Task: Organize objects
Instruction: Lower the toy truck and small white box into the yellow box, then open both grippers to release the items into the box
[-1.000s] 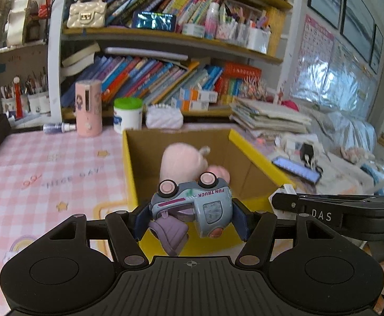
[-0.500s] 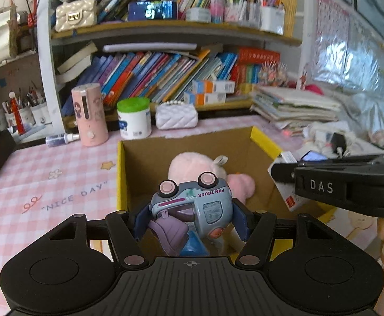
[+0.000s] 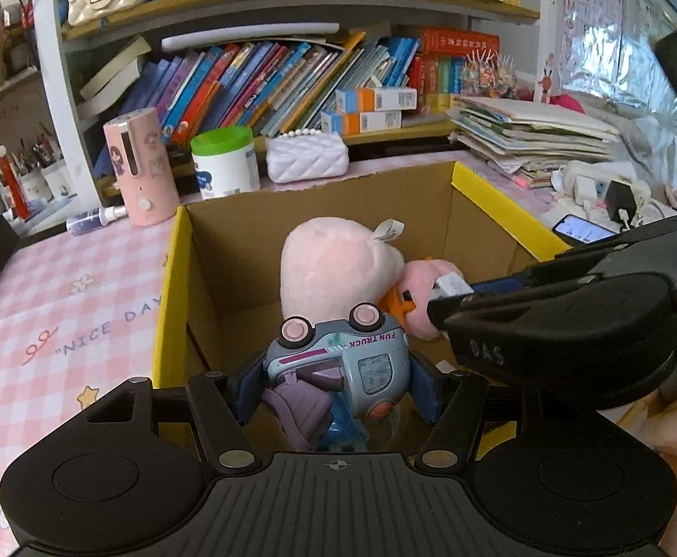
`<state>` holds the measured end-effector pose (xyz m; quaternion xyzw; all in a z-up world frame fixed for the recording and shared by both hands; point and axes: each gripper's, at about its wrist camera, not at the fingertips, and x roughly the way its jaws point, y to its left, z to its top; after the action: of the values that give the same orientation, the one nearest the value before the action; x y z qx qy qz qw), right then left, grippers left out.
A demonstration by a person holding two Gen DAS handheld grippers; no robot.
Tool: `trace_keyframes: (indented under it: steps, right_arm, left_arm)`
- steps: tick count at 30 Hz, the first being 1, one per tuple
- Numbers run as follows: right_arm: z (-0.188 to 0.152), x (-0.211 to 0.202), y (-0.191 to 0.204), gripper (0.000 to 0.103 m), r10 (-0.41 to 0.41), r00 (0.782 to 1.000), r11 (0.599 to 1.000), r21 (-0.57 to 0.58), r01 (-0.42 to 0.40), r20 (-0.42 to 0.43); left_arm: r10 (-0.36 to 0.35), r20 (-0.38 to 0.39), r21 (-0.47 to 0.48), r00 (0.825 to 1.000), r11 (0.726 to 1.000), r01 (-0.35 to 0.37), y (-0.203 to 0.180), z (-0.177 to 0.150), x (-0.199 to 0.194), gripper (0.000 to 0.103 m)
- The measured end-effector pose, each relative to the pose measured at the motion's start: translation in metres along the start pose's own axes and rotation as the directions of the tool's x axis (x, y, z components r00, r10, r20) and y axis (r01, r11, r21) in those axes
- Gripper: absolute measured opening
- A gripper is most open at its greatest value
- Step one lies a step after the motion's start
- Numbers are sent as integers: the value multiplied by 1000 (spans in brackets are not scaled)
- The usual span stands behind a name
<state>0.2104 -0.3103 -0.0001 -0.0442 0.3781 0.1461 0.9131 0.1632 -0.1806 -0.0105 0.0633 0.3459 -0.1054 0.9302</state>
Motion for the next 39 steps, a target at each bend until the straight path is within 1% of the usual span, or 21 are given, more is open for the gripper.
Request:
trace_keyframes:
  steps: [7, 15, 22, 27, 29, 31, 33, 37, 39]
  right_arm:
    - [4, 13, -3, 14, 19, 999, 1000, -24, -20, -44]
    - [4, 24, -11, 14, 57, 993, 998, 30, -54, -104]
    - [0, 22, -13, 15, 83, 990, 996, 49, -78, -112]
    - [-3, 14, -14, 17, 91, 991, 994, 76, -84, -96]
    - [-3, 10, -13, 17, 91, 992, 993, 78, -85, -84]
    - [-4, 4, -14, 17, 92, 993, 992, 88, -85, -69]
    - [-5, -2, -14, 21, 90, 995, 992, 98, -85, -49]
    - [-7, -16, -12, 23, 76, 997, 991, 110, -75, -7]
    - [-9, -23, -10, 29, 66, 998, 990, 121, -67, 11]
  left_arm:
    - [-10, -6, -18, 1000, 1000, 10, 2, 0, 1, 63]
    - [0, -4, -23, 1000, 1000, 0, 1, -1, 0, 63]
    - [20, 1, -57, 1000, 998, -20, 1, -3, -5, 63]
    - [33, 22, -59, 999, 998, -32, -1, -4, -14, 65]
    - [42, 33, -60, 999, 997, -40, -2, -5, -18, 68]
    - [45, 35, -62, 998, 997, -43, -4, -7, -22, 69]
    - [54, 46, -66, 997, 997, -51, -5, -8, -27, 70]
    - [67, 63, -73, 996, 995, -62, -6, -11, -38, 74]
    - [71, 72, -75, 995, 995, -66, -6, -13, -45, 76]
